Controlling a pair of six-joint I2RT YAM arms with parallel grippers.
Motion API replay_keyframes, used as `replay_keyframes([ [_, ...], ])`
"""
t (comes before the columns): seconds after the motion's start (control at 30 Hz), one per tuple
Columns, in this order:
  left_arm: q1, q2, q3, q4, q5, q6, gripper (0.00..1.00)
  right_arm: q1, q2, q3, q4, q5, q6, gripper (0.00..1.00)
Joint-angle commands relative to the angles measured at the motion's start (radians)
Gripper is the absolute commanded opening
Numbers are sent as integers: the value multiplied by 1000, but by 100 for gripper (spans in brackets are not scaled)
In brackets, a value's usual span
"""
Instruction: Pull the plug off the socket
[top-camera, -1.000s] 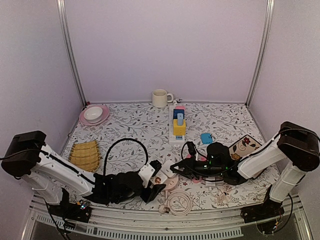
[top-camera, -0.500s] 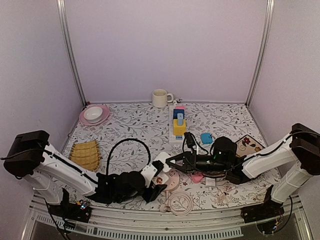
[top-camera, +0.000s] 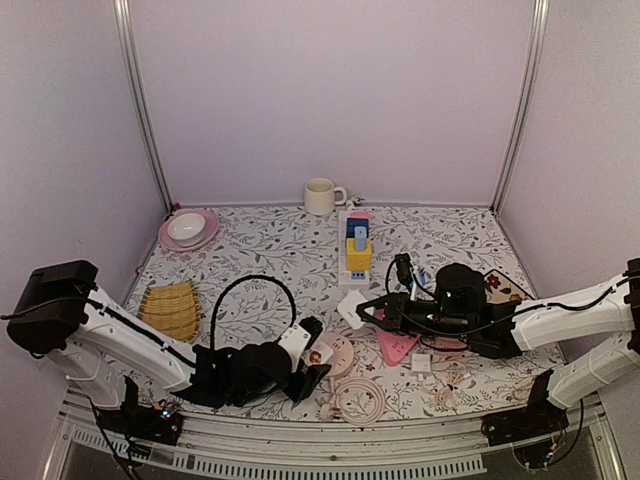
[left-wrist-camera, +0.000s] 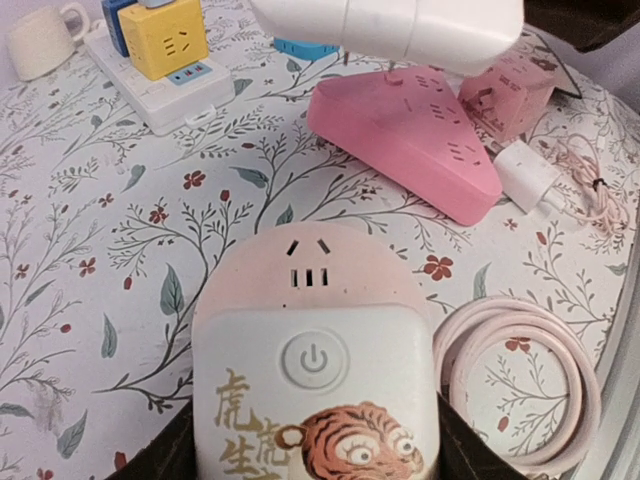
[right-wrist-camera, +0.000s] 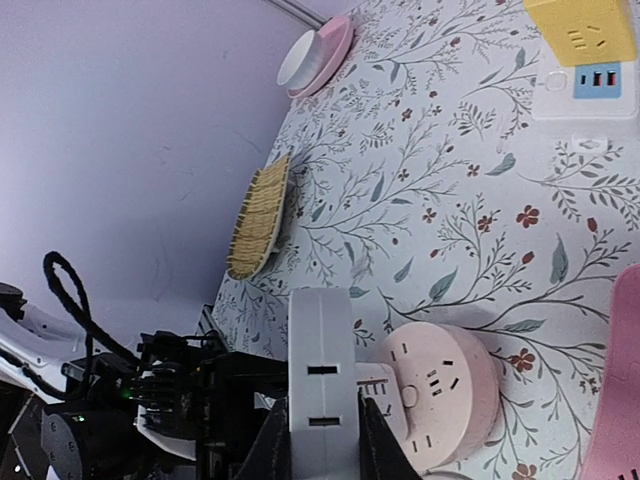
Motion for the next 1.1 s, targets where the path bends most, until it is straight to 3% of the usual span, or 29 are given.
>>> replay_keyframes([
  [0.0,17,-31,1,-7,-55,-31,41,-3,-22,58,-232,143,-85,7],
  [0.13,16,-41,-4,-28,-92,-67,41,-2,22,65,-252,155,-109,8],
  [0.4,33,-48,23,-229,-235,-263,42,26,137,115,-252,167,-117,8],
  [0.63,32,-87,-13,-225,-254,-304,42,30,214,136,-251,142,-112,12],
  [0.83,31,-106,-34,-202,-253,-298,41,31,223,146,-251,132,-107,38],
  [1.07,27,-155,-67,-158,-235,-258,41,32,202,154,-260,129,-115,58],
])
